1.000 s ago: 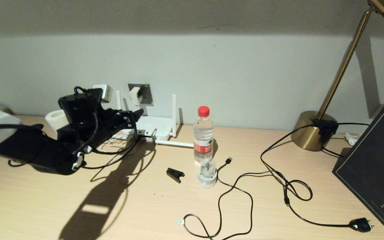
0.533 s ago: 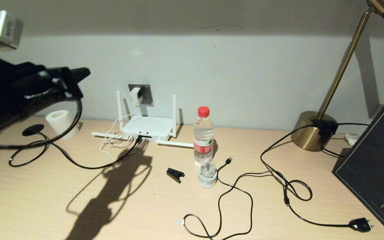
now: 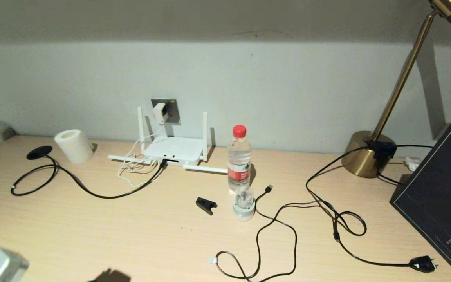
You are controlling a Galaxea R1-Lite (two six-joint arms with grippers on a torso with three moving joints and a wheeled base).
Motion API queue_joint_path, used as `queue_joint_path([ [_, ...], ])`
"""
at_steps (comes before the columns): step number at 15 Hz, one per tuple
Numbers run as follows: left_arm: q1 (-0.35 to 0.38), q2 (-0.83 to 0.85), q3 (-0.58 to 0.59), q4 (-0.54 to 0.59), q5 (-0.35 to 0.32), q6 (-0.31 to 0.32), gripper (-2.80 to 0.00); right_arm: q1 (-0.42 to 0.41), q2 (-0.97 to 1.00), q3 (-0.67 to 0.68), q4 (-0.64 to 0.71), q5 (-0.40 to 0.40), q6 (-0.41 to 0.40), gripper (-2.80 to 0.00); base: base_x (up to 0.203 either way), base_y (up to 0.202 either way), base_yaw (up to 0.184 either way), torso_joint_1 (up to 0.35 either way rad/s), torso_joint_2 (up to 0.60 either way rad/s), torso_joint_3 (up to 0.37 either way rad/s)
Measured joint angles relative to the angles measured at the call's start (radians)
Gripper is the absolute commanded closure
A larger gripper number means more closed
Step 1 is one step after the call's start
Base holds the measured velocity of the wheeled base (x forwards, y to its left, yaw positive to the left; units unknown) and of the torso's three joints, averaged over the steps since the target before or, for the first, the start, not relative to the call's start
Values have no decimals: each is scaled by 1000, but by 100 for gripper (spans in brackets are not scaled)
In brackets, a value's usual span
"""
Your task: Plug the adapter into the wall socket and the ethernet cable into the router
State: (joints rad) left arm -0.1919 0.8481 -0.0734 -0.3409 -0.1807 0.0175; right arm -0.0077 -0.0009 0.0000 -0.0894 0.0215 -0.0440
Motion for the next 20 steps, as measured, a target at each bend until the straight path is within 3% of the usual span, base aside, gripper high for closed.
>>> queue_joint_path([
  [5,28,-402,44,368,132,53,0,0,0,0,0,0,2,0,0,0,0,0,0,0],
  [8,91,-522,68,322,177,-15,0,0,0,0,0,0,5,0,0,0,0,0,0,0],
  [11,185,-595,72,328,164,33,0,0,0,0,0,-3,13,0,0,0,0,0,0,0],
  [14,194,-752,73,317,139,71,0,0,0,0,-1,-13,30,0,0,0,0,0,0,0],
  [18,190,-834,73,303,179,-39,0,0,0,0,-2,-14,32,0,0,0,0,0,0,0],
  [20,189,-846,73,302,181,-47,0,0,0,0,2,-13,24,0,0,0,0,0,0,0],
])
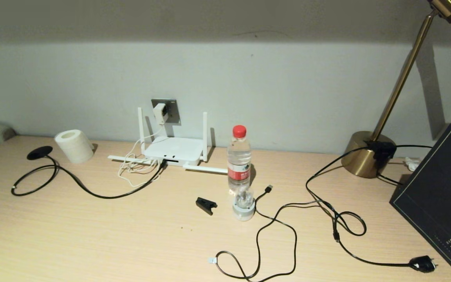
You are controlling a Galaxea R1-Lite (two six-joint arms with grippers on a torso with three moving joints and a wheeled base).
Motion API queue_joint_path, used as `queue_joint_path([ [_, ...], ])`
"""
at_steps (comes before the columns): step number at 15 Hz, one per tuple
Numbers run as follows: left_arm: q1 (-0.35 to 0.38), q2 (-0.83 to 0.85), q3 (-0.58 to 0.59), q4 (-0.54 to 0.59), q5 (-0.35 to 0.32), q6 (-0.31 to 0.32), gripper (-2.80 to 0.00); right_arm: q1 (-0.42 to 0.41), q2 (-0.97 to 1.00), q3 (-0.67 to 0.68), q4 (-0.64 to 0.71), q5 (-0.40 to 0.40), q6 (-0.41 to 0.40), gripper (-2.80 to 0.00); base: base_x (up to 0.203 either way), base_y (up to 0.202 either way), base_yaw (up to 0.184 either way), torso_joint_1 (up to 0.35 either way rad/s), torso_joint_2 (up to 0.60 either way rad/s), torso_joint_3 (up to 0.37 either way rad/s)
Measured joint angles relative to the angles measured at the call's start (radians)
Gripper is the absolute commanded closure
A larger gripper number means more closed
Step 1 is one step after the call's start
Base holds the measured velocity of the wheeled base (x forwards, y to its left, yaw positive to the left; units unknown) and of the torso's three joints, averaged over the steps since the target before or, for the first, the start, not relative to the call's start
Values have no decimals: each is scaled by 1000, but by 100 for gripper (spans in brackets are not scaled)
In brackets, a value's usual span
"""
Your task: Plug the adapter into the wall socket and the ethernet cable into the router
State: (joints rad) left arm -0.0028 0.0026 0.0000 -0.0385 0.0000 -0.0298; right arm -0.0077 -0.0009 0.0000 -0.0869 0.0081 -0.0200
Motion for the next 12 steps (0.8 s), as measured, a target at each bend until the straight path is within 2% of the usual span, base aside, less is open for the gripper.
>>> queue_joint_path([
  [12,0,-5,0,0,0,0,0,0,0,0,-3,-1,15,0,0,0,0,0,0,0],
])
